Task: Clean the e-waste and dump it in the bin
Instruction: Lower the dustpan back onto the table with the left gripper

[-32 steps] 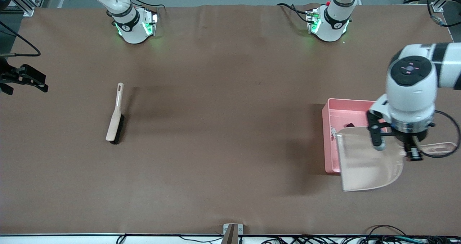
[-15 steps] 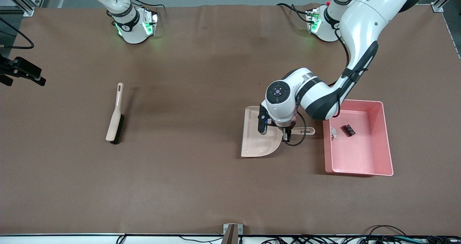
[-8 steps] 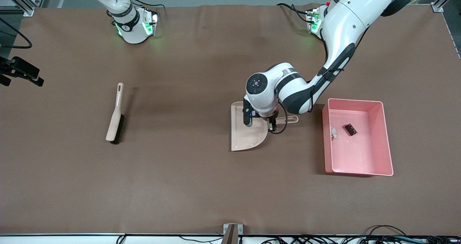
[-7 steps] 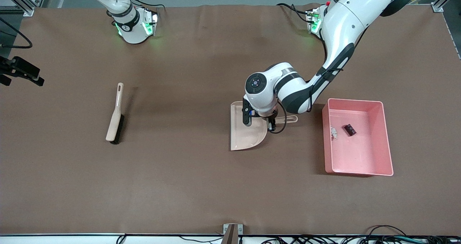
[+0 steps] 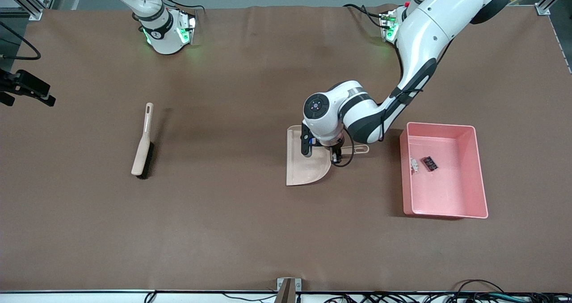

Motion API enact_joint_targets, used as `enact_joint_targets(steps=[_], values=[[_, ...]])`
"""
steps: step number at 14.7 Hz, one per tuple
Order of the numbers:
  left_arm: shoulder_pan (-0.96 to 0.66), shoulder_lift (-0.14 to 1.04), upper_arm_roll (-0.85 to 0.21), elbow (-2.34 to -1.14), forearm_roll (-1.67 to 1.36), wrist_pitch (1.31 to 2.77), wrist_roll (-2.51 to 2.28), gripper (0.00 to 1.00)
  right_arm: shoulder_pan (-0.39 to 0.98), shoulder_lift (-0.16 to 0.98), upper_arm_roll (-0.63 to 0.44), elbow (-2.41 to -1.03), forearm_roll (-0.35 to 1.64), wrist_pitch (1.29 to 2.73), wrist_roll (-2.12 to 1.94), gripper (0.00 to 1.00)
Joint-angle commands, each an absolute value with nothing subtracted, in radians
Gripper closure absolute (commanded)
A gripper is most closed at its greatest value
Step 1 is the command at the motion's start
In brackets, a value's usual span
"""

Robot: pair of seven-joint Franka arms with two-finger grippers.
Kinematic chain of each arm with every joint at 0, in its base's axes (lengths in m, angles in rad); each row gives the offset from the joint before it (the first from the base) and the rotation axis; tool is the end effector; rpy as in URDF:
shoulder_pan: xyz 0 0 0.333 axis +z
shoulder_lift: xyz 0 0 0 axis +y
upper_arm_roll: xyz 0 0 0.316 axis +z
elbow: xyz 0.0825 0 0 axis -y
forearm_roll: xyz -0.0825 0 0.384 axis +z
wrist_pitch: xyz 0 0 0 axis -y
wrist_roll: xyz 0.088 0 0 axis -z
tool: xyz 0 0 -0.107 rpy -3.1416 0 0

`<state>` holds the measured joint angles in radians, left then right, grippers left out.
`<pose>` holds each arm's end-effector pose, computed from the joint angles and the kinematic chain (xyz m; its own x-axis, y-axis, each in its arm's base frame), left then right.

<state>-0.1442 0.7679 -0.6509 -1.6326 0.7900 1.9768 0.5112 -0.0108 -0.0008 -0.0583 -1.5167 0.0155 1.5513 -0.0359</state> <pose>0.5295 -0.4024 0.2193 -0.0473 -0.9523 -0.3015 -0.9967 0.0648 -0.0482 0.5517 -0.0365 0.6487 0.9988 -0.0329 0.0359 -0.0324 -0.9994 -0.0142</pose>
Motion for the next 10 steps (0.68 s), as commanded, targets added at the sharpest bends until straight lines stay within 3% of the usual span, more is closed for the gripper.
enact_joint_targets(steps=[1, 4, 5, 6, 7, 10], values=[[-0.158, 0.804, -0.652, -1.615, 0.831, 1.991, 0.52, 0.94, -0.023, -0.012, -0.049, -1.517, 0.02, 1.543, -0.021, 0.0], [-0.16, 0.807, -0.652, -1.614, 0.83, 1.997, 0.508, 0.91, -0.021, -0.012, -0.049, -1.517, 0.02, 1.54, -0.021, 0.0], [-0.161, 0.807, -0.652, -1.614, 0.825, 1.996, 0.496, 0.84, -0.021, -0.012, -0.049, -1.517, 0.02, 1.543, -0.021, 0.0], [-0.163, 0.807, -0.652, -1.614, 0.821, 1.996, 0.48, 0.55, -0.021, -0.012, -0.049, -1.517, 0.018, 1.543, -0.021, 0.0], [-0.16, 0.805, -0.652, -1.609, 0.815, 1.996, 0.453, 0.01, -0.021, -0.012, -0.049, -1.517, 0.018, 1.543, -0.021, 0.0], [-0.144, 0.782, -0.658, -1.586, 0.79, 1.981, 0.425, 0.0, -0.021, -0.012, -0.049, -1.517, 0.018, 1.542, -0.021, 0.0]])
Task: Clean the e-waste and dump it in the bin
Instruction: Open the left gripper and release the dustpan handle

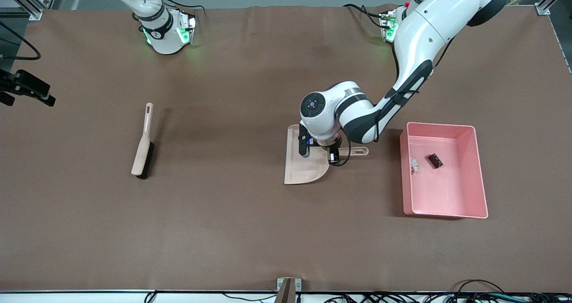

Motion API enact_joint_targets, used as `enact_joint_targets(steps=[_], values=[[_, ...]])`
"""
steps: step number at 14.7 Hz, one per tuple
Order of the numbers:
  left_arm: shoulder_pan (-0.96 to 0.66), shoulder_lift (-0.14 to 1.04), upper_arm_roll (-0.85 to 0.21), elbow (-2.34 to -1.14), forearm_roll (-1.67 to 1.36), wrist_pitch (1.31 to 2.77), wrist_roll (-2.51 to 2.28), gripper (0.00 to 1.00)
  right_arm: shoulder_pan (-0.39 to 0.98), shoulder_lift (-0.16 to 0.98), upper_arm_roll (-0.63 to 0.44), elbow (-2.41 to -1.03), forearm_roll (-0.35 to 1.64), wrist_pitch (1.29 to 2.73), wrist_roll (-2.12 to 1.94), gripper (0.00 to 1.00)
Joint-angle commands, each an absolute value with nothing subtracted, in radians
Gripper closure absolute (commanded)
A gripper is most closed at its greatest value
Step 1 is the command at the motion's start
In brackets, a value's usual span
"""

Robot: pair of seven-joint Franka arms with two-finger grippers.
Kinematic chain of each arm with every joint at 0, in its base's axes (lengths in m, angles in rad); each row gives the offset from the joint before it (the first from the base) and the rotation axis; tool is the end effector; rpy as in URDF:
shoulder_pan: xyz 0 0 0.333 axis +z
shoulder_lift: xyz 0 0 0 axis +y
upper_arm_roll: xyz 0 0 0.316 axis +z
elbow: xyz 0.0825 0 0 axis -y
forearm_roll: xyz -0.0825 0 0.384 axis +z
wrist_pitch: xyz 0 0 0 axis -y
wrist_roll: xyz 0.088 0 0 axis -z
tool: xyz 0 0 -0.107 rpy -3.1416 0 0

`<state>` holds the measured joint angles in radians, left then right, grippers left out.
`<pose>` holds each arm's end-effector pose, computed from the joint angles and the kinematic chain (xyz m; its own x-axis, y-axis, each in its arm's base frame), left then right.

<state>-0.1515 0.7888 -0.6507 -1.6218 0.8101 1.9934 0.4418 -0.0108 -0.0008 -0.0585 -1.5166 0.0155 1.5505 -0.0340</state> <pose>0.5297 -0.4078 0.2123 0.0071 -0.9573 -0.2889 -0.9969 0.0157 -0.0765 0.5516 -0.0366 0.6487 0.9988 -0.0349 0.0352 -0.0345 -0.9993 -0.0143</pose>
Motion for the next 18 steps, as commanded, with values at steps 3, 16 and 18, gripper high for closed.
enact_joint_targets(steps=[3, 16, 18], values=[[-0.149, 0.685, -0.66, -1.582, 0.645, 1.91, 0.295, 0.0, -0.021, -0.012, -0.049, -1.517, 0.018, 1.543, -0.021, 0.0], [0.303, 0.368, -0.661, -1.413, 0.391, 1.77, -0.112, 0.0, -0.023, -0.011, -0.049, -1.517, 0.018, 1.543, -0.021, 0.0], [0.398, 0.306, -0.658, -1.414, 0.275, 1.769, -0.098, 0.0, -0.025, -0.011, -0.049, -1.517, 0.018, 1.542, -0.021, 0.0]])
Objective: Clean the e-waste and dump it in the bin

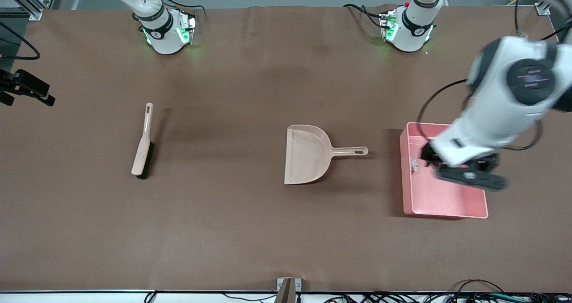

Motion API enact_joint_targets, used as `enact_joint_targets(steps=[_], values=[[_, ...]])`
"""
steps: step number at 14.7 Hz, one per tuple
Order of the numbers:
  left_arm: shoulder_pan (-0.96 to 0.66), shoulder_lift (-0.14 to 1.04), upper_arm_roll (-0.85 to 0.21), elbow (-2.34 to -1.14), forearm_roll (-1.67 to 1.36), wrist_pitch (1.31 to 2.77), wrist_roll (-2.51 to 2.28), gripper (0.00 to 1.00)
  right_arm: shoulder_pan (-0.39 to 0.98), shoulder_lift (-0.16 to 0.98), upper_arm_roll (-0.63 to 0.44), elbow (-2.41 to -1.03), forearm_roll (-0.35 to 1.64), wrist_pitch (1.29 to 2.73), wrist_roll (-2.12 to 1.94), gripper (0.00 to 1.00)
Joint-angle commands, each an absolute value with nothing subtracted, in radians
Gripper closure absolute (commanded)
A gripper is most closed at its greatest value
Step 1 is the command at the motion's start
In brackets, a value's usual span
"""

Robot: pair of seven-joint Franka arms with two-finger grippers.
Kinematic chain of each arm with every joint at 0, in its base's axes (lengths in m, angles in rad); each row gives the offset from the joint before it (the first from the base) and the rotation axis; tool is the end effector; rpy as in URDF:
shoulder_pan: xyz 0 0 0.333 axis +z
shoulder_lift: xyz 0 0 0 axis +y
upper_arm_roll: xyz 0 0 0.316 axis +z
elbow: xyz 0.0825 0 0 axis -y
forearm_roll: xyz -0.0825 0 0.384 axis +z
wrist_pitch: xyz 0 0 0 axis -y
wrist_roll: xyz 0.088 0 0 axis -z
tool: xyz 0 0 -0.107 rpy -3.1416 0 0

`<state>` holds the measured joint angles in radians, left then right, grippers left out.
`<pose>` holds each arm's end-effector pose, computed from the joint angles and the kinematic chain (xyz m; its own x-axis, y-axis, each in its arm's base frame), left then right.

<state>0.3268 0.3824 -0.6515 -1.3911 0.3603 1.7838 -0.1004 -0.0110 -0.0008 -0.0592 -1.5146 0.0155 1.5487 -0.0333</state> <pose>0.6583 -0.1143 0.5347 0.9653 -0.2424 0.0971 -0.2304 -0.9657 -0.1196 0.5514 -0.0371 0.6495 0.9987 -0.0365 0.0354 -0.0360 -0.9992 -0.0143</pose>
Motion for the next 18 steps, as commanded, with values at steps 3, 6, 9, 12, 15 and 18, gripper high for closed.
enact_joint_targets(steps=[3, 6, 9, 12, 15, 18], values=[[0.475, 0.23, -0.669, -1.414, 0.222, 1.698, -0.086, 0.0, -0.025, -0.011, -0.049, -1.517, 0.015, 1.546, -0.021, 0.0], [0.448, 0.14, -0.603, -1.428, 0.184, 1.657, -0.097, 0.0, -0.023, -0.011, -0.049, -1.516, 0.015, 1.551, -0.021, 0.0], [0.301, 0.042, -0.418, -1.518, 0.111, 1.644, -0.083, 0.0, -0.025, -0.011, -0.049, -1.516, 0.015, 1.546, -0.02, 0.0], [0.194, -0.027, -0.303, -1.578, 0.078, 1.644, -0.084, 0.0, -0.026, -0.011, -0.051, -1.517, 0.015, 1.543, -0.02, 0.0], [0.075, -0.064, -0.201, -1.623, 0.068, 1.644, -0.089, 0.0, -0.025, -0.011, -0.051, -1.516, 0.014, 1.545, -0.021, 0.0], [0.067, -0.107, -0.196, -1.673, 0.011, 1.644, -0.106, 0.0, -0.023, -0.011, -0.051, -1.516, 0.009, 1.552, -0.025, 0.0]])
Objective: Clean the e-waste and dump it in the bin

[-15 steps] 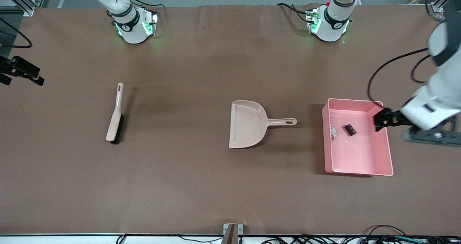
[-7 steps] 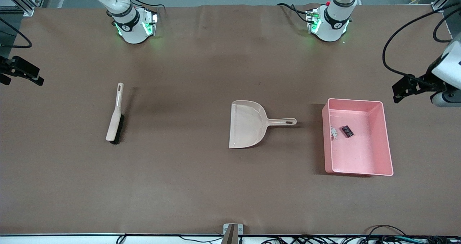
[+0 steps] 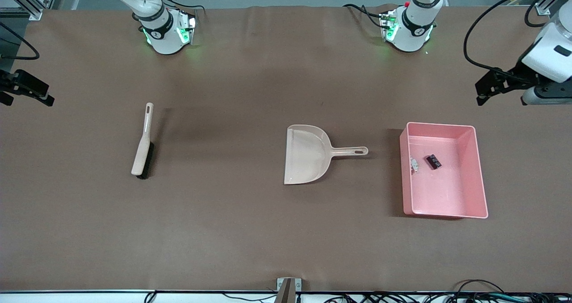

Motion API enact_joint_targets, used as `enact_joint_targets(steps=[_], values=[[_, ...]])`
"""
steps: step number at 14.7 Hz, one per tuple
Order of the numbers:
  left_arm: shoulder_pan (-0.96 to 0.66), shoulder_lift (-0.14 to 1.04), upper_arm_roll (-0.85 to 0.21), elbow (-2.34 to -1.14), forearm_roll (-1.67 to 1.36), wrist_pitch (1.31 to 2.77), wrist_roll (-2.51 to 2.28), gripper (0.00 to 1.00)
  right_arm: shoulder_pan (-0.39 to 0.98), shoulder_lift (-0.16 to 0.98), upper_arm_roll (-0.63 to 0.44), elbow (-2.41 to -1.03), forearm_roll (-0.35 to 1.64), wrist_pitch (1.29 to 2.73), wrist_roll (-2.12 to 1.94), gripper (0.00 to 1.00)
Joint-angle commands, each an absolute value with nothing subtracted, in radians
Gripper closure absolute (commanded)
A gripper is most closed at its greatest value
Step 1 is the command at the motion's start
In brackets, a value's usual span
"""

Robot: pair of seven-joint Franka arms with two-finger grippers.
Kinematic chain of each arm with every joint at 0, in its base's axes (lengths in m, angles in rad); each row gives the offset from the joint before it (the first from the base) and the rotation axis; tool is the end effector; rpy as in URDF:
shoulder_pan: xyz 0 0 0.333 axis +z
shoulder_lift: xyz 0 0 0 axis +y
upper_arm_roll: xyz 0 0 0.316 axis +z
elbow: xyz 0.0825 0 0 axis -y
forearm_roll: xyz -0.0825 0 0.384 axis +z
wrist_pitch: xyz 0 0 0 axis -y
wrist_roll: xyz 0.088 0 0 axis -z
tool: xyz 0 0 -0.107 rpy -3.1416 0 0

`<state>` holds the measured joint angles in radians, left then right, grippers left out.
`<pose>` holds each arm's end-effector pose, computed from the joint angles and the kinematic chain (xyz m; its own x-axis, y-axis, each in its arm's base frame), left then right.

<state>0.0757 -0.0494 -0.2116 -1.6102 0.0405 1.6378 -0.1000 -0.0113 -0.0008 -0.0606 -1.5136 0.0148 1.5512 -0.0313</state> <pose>0.5414 -0.0730 0.6386 0.9960 -0.0388 0.0804 -0.0354 -0.9984 -0.0430 0.5515 -0.0381 0.6502 0.9984 -0.0403 0.0388 -0.0397 -0.9991 -0.0136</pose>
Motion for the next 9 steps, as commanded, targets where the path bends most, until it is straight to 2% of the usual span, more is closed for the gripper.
enact_joint_targets(steps=[1, 4, 9], values=[[0.066, -0.133, -0.196, -1.701, 0.011, 1.644, -0.109, 0.0, -0.021, -0.011, -0.051, -1.516, 0.009, 1.552, -0.025, 0.0], [0.069, -0.196, -0.196, -1.773, 0.011, 1.635, -0.106, 0.0, -0.021, -0.011, -0.049, -1.513, 0.005, 1.565, -0.028, 0.0], [0.072, -0.181, -0.149, -1.758, -0.027, 1.623, -0.101, 0.0, -0.018, -0.011, -0.048, -1.513, -0.023, 1.574, -0.028, 0.0]])
